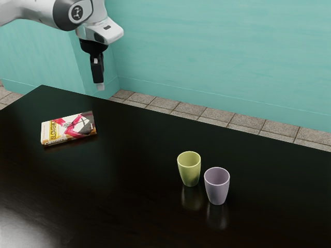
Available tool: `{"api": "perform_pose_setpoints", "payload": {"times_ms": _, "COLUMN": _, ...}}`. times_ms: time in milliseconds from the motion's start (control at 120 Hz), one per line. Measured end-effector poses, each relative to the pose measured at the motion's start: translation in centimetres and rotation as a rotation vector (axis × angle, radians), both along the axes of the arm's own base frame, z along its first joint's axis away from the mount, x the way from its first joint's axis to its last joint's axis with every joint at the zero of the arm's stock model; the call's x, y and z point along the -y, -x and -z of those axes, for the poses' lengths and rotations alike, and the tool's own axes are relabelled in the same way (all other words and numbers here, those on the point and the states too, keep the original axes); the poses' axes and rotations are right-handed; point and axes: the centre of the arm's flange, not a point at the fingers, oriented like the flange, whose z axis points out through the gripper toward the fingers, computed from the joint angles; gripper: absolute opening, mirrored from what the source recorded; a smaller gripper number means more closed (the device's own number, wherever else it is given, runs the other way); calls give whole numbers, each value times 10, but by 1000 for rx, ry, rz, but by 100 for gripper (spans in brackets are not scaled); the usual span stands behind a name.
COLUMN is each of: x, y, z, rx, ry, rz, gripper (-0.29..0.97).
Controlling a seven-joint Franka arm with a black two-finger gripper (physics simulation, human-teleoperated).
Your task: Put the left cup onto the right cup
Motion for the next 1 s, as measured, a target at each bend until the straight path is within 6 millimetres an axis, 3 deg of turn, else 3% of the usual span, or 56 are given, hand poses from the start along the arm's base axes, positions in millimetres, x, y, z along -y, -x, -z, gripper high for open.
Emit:
{"api": "perform_pose_setpoints", "payload": {"times_ms": 125, "x": 3, "y": -4, "z": 6, "rx": -1, "ry": 22, "rz": 8, "gripper": 68}}
{"api": "perform_pose_setpoints", "payload": {"times_ms": 208, "x": 20, "y": -14, "z": 22, "rx": -10, "ry": 22, "rz": 41, "gripper": 68}}
{"api": "perform_pose_setpoints", "payload": {"times_ms": 292, "x": 43, "y": -27, "z": 46, "rx": -11, "ry": 4, "rz": 87, "gripper": 68}}
{"api": "perform_pose_setpoints", "payload": {"times_ms": 467, "x": 63, "y": -53, "z": 97, "rx": -6, "ry": -14, "rz": 131, "gripper": 68}}
{"api": "perform_pose_setpoints", "payload": {"times_ms": 692, "x": 104, "y": -51, "z": 135, "rx": 11, "ry": -12, "rz": 193, "gripper": 68}}
{"api": "perform_pose_setpoints", "payload": {"times_ms": 875, "x": 111, "y": -47, "z": 161, "rx": 5, "ry": -11, "rz": 184, "gripper": 68}}
{"api": "perform_pose_setpoints", "payload": {"times_ms": 1000, "x": 129, "y": -52, "z": 184, "rx": 1, "ry": -17, "rz": 202, "gripper": 68}}
